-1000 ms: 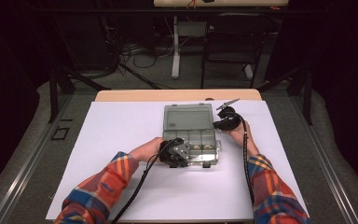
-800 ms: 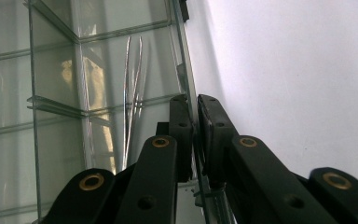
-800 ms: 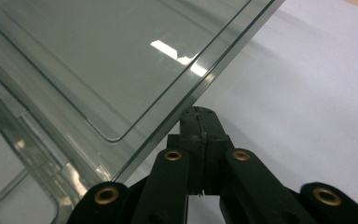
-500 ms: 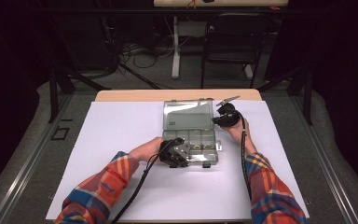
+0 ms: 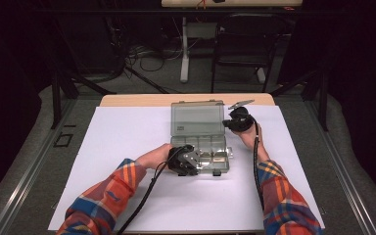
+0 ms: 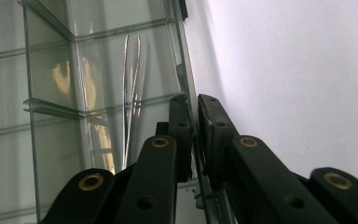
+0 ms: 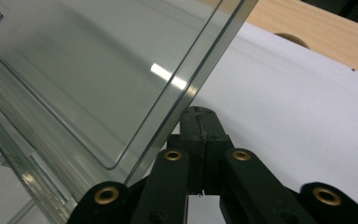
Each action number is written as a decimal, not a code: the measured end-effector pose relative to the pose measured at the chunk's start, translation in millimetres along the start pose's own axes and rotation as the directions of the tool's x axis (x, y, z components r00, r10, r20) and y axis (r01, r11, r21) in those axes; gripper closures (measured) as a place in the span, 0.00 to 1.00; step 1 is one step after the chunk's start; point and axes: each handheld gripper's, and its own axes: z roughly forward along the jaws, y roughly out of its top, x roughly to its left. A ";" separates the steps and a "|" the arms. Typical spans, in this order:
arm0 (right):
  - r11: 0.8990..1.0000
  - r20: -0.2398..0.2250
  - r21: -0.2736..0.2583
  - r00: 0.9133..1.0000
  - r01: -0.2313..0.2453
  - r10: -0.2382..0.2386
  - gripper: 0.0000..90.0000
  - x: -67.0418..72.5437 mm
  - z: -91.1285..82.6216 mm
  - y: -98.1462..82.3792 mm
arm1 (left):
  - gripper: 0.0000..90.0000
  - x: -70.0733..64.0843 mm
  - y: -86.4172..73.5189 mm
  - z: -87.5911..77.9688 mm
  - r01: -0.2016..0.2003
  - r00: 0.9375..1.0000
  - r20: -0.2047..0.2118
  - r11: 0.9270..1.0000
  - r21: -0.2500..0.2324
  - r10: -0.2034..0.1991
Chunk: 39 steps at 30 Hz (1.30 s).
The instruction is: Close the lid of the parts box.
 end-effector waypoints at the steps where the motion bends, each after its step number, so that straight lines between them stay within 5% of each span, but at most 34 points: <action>1: 1.000 -0.001 -0.008 1.000 -0.002 0.002 1.00 0.1 -0.9 0.1 | 0.94 0.1 -0.1 0.0 0.001 1.000 0.001 1.000 -0.001 -0.001; 39: 0.993 -0.006 -0.109 0.999 0.049 -0.050 1.00 4.7 -22.8 8.4 | 0.93 0.8 1.2 2.6 0.010 1.000 0.009 1.000 0.013 -0.010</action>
